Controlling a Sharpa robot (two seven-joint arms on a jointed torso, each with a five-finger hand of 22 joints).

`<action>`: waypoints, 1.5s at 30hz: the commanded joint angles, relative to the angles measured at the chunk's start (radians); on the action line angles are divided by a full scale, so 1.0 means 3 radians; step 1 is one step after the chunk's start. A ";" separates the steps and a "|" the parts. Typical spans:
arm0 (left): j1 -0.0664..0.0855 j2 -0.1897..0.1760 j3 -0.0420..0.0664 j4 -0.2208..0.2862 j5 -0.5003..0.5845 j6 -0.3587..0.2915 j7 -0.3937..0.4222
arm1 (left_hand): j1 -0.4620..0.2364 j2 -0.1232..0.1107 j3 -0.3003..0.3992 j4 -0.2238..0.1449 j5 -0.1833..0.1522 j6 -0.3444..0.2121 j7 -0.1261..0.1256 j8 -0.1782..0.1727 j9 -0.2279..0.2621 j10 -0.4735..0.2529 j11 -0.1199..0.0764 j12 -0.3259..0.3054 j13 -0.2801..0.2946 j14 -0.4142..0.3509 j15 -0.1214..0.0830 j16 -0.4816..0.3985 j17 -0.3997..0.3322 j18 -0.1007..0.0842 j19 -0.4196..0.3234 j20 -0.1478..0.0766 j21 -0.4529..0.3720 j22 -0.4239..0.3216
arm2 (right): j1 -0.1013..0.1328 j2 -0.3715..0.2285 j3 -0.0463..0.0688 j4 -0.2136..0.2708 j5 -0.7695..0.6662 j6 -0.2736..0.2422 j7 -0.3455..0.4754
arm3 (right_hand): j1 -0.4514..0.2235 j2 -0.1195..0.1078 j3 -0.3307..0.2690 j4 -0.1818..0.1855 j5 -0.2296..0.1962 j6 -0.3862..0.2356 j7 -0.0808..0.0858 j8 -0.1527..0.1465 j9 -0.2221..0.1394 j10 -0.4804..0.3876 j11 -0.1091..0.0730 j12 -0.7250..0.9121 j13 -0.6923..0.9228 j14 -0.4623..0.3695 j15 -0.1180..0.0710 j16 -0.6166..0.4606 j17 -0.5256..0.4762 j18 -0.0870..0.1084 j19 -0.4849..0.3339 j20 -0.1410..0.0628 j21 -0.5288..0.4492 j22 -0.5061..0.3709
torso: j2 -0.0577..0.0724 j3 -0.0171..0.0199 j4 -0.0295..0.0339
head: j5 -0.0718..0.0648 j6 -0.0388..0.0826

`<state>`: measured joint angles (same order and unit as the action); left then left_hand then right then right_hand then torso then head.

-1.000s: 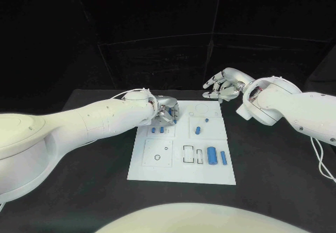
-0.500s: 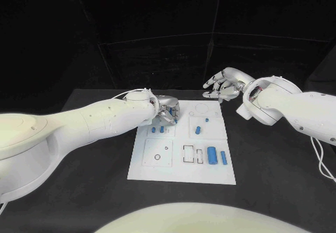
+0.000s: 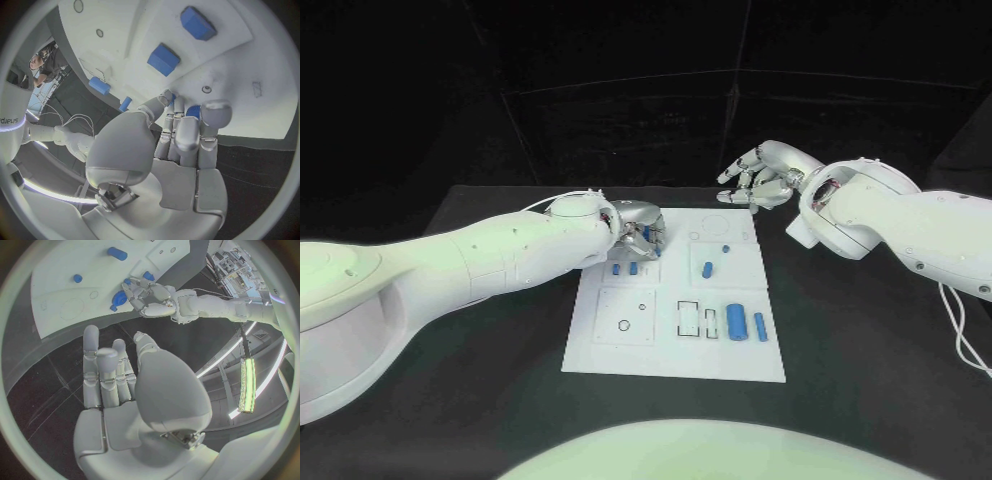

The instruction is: Assemble the parts on the task board

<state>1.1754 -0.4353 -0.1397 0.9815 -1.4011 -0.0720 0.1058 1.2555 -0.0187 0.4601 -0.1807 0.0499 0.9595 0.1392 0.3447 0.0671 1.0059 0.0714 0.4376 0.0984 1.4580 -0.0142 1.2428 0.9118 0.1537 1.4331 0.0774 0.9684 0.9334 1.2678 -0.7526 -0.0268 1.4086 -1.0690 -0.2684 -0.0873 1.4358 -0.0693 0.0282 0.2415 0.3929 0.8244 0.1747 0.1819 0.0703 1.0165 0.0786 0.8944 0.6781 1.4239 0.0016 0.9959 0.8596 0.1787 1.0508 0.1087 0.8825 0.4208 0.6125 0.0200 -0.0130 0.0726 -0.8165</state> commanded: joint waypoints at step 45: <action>-0.0009 -0.0707 0.0302 0.0551 0.0139 0.0189 -0.0148 | -0.0002 -0.0033 0.0028 -0.0020 -0.0008 0.0049 0.0013 -0.0051 -0.0005 0.0055 0.0002 -0.0028 -0.0021 0.0011 -0.0016 -0.0015 -0.0043 -0.0071 0.0030 -0.0002 0.0023 0.0017 | 0.0005 0.0003 0.0002 -0.0035 -0.0010 0.0017 0.0020 | 0.0012 0.0032 0.0007 0.0012 0.0022 -0.0022 -0.0011 0.0023 0.0002 -0.0025 0.0005 0.0016 -0.0007 0.0004 -0.0008 0.0002 0.0013 0.0018 0.0028 -0.0007 -0.0013 -0.0006 | 0.0002 0.0000 -0.0001 | 0.0060 0.0018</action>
<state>1.1717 -0.6500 -0.0497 1.1475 -1.3709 -0.0354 0.0681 1.2555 -0.0187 0.4655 -0.1863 0.0500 0.9702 0.1426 0.3330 0.0666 1.0132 0.0714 0.4335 0.0935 1.4615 -0.0176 1.2428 0.8995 0.1387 1.4352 0.0753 0.9728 0.9382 1.2675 -0.7528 -0.0269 1.3975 -1.0690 -0.2656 -0.0868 1.4357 -0.0693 0.0281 0.2414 0.3929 0.8244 0.1747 0.1819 0.0703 1.0165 0.0787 0.8944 0.6768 1.4239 0.0016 0.9959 0.8625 0.1788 1.0536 0.1059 0.8825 0.4198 0.6130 0.0200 -0.0136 0.0902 -0.8106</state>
